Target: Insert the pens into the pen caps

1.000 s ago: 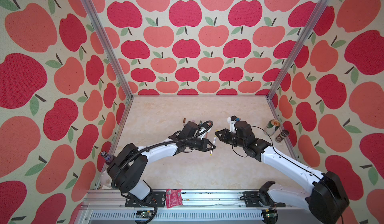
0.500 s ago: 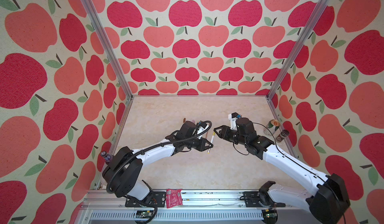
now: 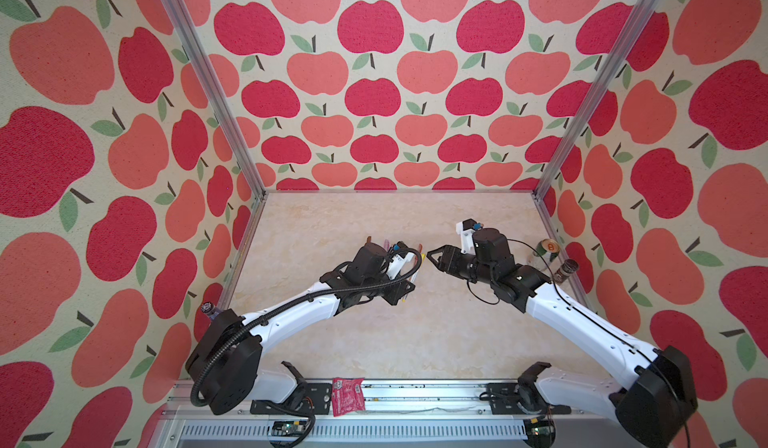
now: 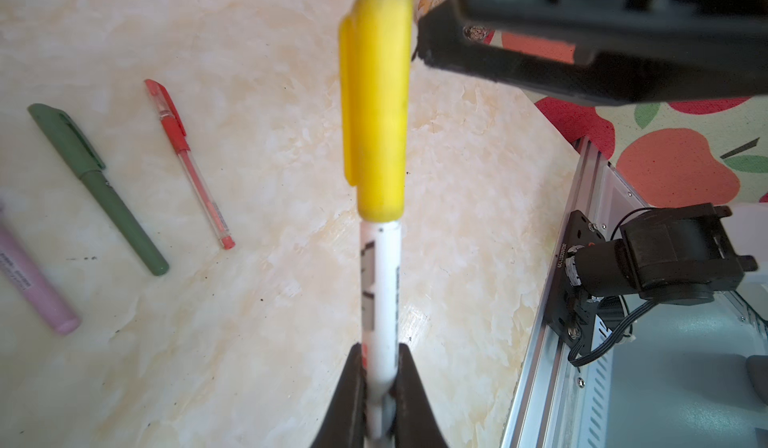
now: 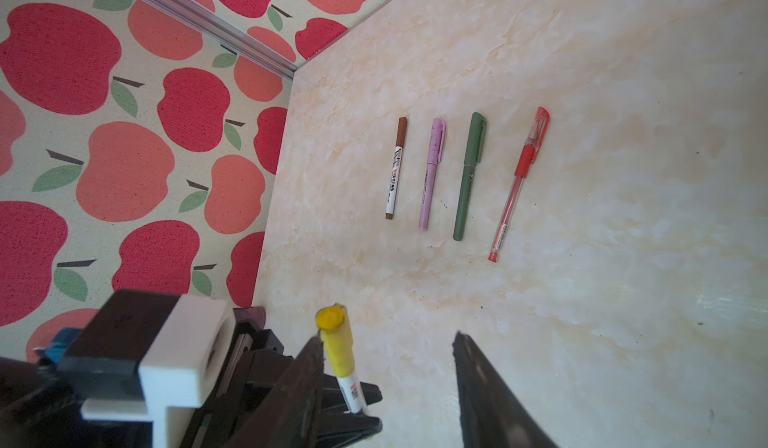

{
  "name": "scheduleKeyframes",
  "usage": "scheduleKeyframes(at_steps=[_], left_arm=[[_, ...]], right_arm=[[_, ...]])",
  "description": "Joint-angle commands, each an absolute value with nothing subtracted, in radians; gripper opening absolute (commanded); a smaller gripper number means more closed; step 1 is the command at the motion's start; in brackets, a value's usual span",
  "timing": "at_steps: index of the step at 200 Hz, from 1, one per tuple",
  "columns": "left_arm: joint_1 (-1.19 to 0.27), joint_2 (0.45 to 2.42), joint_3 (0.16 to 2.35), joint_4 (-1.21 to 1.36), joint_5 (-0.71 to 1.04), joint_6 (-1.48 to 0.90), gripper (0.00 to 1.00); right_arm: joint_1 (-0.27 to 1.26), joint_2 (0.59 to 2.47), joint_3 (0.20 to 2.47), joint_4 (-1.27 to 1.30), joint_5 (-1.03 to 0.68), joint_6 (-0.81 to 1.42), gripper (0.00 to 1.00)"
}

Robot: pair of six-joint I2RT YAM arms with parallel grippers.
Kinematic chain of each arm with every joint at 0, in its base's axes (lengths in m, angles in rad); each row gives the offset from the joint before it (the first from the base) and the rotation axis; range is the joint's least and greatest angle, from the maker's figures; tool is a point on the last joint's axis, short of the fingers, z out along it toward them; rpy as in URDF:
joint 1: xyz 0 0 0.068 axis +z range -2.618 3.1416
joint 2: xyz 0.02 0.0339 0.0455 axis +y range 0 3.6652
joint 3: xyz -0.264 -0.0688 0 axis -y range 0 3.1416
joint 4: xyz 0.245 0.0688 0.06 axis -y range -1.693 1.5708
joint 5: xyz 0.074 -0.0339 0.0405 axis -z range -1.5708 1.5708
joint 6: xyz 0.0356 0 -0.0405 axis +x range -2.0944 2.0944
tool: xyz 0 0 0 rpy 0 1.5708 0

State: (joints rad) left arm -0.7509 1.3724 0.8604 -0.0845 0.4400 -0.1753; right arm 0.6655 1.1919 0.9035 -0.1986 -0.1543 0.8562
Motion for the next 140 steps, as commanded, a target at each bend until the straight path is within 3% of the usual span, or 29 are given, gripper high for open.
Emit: scheduleKeyframes(at_steps=[1, 87, 140], left_arm=[[-0.76, 1.369, 0.883, -0.145, 0.398, -0.106, 0.04], [-0.775, 1.367, 0.893, -0.154, 0.39, -0.098, 0.04], [-0.781, 1.359, 0.899, -0.154, 0.385, -0.098, 0.04]], right_arm=[[0.667, 1.216, 0.946, -0.206, -0.191, 0.832, 0.51], [0.683, 1.247, 0.988, -0.199, -0.196, 0.815, 0.51], [0.72, 1.318, 1.023, -0.215, -0.209, 0.806, 0.41]])
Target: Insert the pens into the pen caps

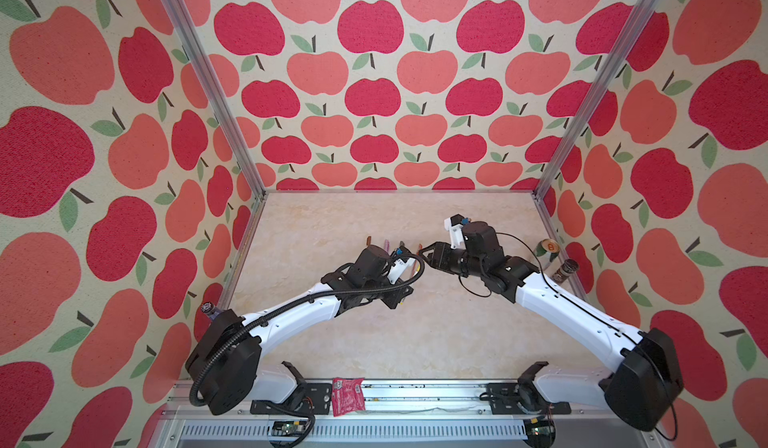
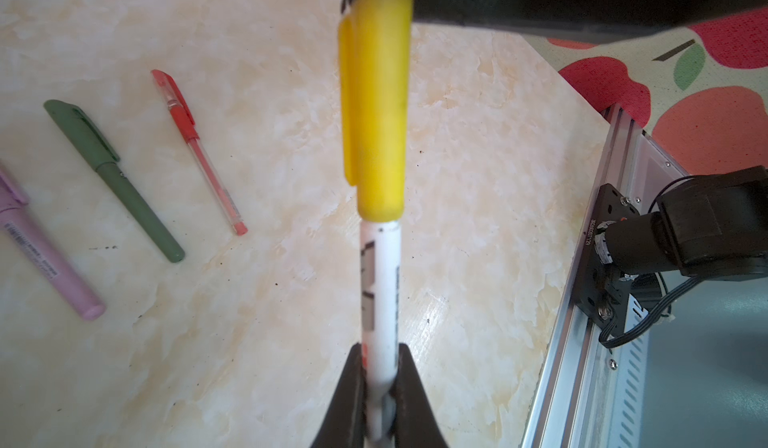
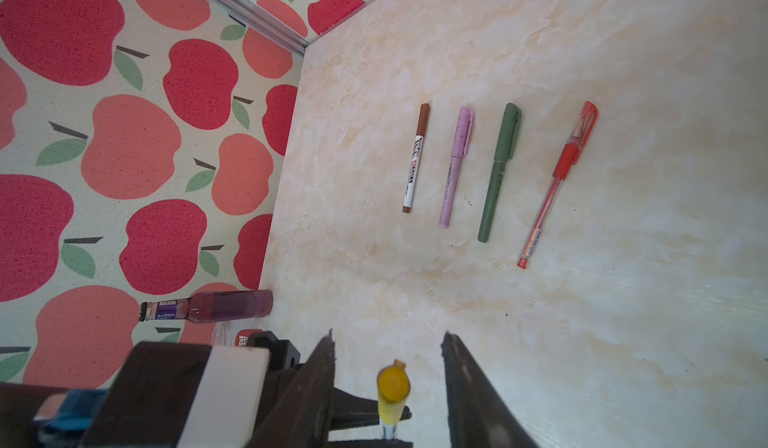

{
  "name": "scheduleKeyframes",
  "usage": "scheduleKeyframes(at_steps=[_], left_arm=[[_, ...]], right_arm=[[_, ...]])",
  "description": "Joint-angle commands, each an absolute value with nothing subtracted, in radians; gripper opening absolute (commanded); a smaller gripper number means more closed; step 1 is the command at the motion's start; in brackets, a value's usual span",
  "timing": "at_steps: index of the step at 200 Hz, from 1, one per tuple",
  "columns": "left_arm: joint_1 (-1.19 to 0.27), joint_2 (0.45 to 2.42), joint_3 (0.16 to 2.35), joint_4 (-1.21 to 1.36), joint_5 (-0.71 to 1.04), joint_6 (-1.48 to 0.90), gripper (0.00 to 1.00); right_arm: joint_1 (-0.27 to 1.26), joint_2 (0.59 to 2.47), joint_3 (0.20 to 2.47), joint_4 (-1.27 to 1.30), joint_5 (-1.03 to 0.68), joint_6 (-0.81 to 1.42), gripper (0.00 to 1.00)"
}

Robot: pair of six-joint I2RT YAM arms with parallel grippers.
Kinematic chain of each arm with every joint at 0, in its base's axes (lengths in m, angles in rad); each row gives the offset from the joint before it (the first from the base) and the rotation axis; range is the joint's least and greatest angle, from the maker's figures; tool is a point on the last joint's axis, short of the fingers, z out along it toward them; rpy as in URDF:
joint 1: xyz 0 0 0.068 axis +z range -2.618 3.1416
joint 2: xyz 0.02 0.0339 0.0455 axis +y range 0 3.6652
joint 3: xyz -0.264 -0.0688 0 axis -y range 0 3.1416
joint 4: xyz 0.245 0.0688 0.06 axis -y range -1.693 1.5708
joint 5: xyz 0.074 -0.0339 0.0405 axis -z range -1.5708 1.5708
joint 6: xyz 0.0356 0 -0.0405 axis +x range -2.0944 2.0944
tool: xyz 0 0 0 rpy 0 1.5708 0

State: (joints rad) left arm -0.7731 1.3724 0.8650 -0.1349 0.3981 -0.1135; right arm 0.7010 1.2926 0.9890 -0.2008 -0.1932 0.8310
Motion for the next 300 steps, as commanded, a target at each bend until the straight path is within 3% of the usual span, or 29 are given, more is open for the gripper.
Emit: scheduleKeyframes(at_steps=[1, 34, 81, 105, 186, 300], left_arm=[[-0.781, 1.359, 0.898, -0.154, 0.384, -0.099, 0.04], [-0.781, 1.352, 0.891, -0.146, 0.383, -0.106, 0.04], [-0.781, 1.351, 0.886, -0.128, 0.395, -0.123, 0.04], [-0.781, 1.338, 0.889, -0.118, 0.399, -0.133, 0.04], [-0.77, 1.251, 0.87, 0.054, 0.362, -0.136, 0.04], [-0.674, 1.271, 0.987, 0.116, 0.451, -0.082, 0.05]], right_arm=[[0.72, 1.318, 1.022, -0.215, -0.21, 0.805, 0.41], [0.732, 1.329, 1.023, -0.216, -0.205, 0.805, 0.33], [0.739, 1.329, 1.023, -0.239, -0.19, 0.802, 0.1], [0.742, 1.334, 1.019, -0.244, -0.191, 0.808, 0.05], [0.764, 1.357, 1.0, -0.243, -0.207, 0.828, 0.01], [0.803, 1.371, 0.945, -0.194, -0.206, 0.867, 0.01]])
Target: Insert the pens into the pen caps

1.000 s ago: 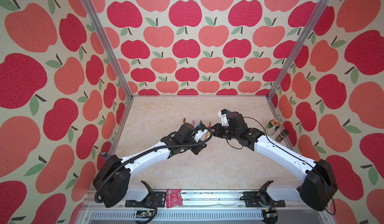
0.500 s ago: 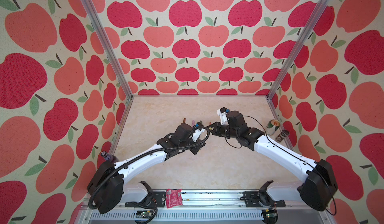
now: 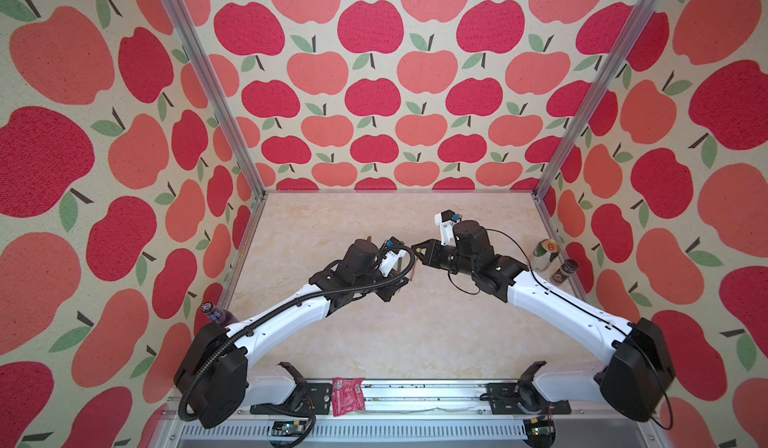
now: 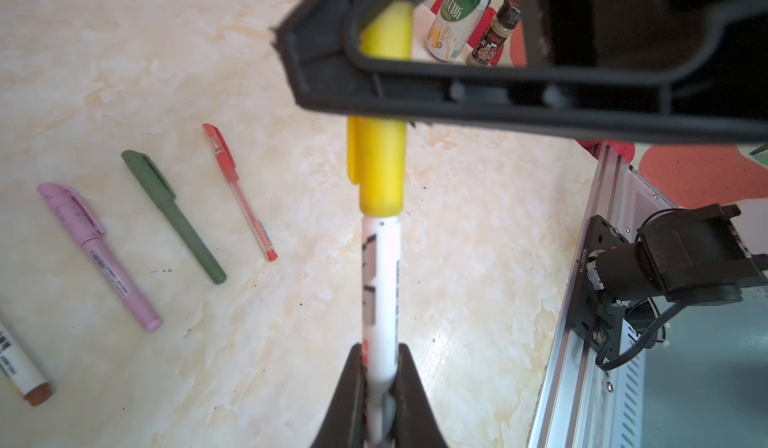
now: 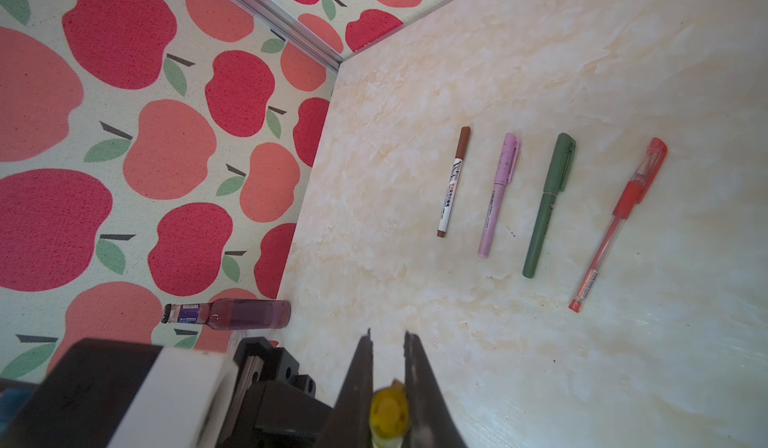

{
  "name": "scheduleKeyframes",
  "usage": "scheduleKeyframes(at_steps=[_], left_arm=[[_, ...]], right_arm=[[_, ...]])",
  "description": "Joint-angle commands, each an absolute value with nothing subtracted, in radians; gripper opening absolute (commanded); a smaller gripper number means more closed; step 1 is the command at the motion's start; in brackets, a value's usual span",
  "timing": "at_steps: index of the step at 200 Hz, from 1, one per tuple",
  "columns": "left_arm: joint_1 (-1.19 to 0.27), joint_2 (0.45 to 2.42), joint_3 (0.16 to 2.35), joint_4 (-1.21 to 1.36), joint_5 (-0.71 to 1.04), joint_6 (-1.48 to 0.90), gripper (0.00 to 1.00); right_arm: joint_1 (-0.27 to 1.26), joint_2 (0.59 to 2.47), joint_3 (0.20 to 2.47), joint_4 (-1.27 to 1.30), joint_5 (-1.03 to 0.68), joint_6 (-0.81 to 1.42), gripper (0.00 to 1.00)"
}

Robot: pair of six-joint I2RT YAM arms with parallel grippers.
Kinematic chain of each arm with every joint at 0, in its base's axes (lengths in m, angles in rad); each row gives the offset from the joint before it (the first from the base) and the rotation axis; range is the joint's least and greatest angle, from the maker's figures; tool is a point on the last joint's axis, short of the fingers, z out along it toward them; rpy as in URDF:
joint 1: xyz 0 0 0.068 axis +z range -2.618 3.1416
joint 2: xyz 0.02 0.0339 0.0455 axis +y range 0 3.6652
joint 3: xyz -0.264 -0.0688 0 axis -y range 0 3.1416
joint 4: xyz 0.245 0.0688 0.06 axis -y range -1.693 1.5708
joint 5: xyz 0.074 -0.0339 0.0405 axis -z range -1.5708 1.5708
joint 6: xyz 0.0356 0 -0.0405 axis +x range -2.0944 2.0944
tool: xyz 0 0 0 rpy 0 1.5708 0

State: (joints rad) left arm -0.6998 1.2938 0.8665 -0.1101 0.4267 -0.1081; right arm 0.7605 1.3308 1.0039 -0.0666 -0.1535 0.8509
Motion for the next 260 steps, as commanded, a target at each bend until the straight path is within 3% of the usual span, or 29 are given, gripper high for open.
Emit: scheduleKeyframes(at_steps=[1, 180, 260], left_arm=[[-0.674, 1.271, 0.988, 0.117, 0.451, -0.082, 0.05], [-0.617, 1.364, 1.065, 0.204, 0.478, -0.089, 0.04], [-0.64, 1.317, 0.869, 0.094, 0.521, -0.133, 0.04]], right_arm=[[0.804, 1.371, 0.945, -0.193, -0.207, 0.868, 0.01], [0.899, 1.424, 0.837, -0.077, -0.178, 0.963, 0.01], [0.695, 1.334, 1.044, -0.136, -0.181, 0.846, 0.26]])
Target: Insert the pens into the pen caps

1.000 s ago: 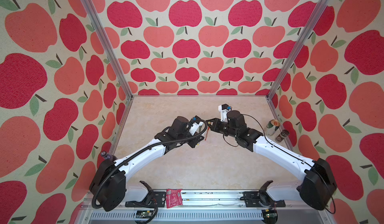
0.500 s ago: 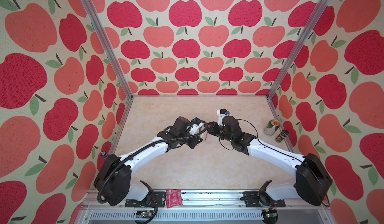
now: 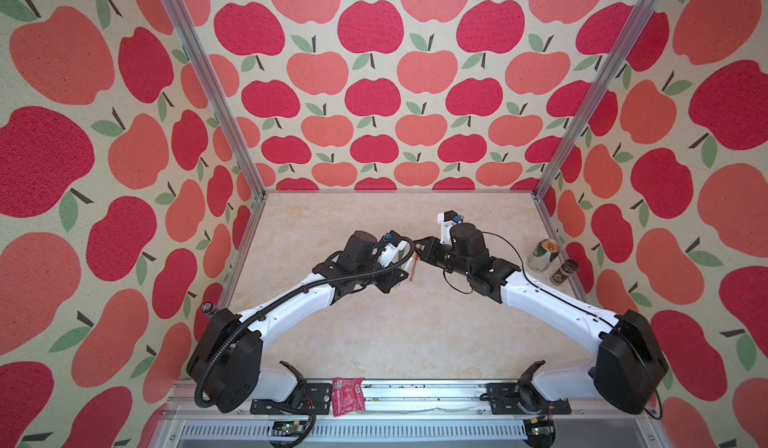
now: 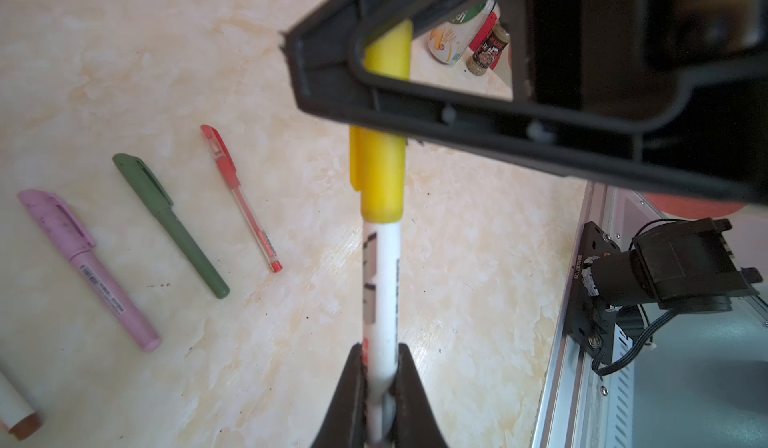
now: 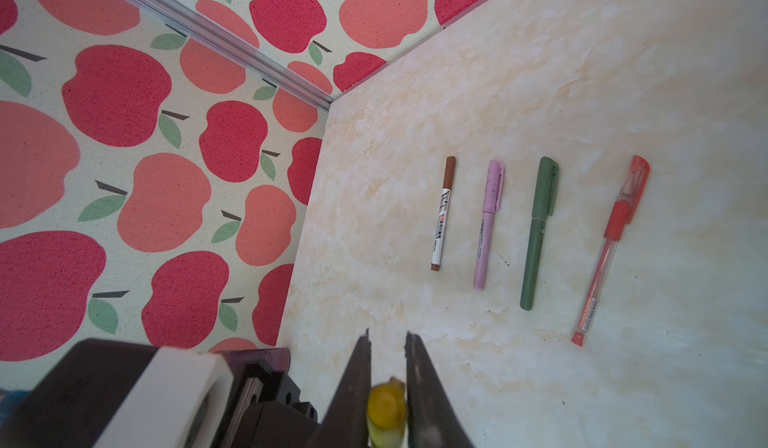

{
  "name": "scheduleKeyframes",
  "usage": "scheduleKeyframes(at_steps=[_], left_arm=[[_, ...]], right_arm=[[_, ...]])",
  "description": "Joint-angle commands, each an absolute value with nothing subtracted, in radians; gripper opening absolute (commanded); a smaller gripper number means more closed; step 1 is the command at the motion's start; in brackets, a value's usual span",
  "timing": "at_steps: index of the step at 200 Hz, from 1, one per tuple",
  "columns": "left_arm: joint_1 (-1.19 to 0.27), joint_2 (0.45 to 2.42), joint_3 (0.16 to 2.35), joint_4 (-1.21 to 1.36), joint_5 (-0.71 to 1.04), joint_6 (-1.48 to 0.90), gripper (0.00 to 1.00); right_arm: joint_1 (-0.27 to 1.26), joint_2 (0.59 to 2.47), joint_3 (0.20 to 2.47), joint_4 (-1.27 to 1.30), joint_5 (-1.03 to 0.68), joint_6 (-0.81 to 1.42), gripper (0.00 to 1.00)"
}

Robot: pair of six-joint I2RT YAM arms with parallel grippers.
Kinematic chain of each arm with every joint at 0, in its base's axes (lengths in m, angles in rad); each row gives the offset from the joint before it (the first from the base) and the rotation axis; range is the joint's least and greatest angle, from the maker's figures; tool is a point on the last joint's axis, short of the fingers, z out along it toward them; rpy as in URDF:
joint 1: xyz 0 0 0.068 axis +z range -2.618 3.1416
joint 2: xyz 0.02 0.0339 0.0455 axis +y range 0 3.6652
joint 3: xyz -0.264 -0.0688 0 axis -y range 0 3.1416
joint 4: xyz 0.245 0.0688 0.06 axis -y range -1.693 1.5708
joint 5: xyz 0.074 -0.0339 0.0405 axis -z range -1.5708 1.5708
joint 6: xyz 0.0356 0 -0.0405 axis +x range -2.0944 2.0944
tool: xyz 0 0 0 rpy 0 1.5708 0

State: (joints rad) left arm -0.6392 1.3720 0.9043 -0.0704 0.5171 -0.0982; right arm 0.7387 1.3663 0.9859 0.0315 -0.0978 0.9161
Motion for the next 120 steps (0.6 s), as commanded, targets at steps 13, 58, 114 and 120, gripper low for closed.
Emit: scheduleKeyframes(at_steps=[13, 58, 114, 120], left_arm=[[-0.654, 1.315, 0.836, 0.086, 0.514, -0.146, 0.04], [-0.701, 1.359, 0.821, 0.063, 0.42, -0.24, 0.04], [-0.785, 1.63, 1.102, -0.173, 0.225, -0.389, 0.04], [-0.793, 1.666, 1.137, -0.196, 0.212, -0.403, 0.04]], right_arm=[[0.661, 1.31, 1.081, -0.146, -0.188, 0.827, 0.35], [0.569, 1.178, 1.1, -0.199, -0.184, 0.775, 0.55], [0.478, 0.999, 0.98, -0.365, -0.039, 0.732, 0.58], [0.473, 0.989, 0.971, -0.381, -0.025, 0.728, 0.58]])
